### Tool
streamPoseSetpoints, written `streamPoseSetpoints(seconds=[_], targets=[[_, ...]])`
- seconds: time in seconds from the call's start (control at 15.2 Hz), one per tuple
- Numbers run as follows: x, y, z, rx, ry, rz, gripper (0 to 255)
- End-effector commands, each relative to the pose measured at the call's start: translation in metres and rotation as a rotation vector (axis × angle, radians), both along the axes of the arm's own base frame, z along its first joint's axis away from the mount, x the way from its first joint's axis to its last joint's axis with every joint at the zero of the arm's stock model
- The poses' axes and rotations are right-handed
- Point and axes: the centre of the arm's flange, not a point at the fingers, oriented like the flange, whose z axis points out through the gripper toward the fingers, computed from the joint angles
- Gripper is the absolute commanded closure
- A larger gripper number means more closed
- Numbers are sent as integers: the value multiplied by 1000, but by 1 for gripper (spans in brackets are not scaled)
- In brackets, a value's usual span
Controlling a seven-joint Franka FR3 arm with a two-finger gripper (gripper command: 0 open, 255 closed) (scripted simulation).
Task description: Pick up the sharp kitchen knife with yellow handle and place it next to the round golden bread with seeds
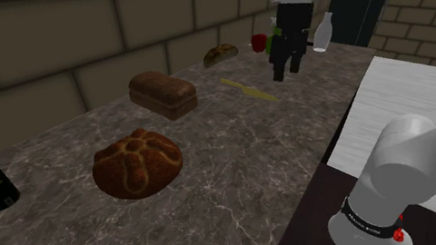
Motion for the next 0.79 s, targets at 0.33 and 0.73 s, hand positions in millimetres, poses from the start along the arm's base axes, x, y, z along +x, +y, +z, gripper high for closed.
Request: streamPoseSetpoints(seconds=[0.33,0.73], targets=[[38,-40,-32,-19,-1,6,0],[84,-89,-69,-43,-3,13,0]])
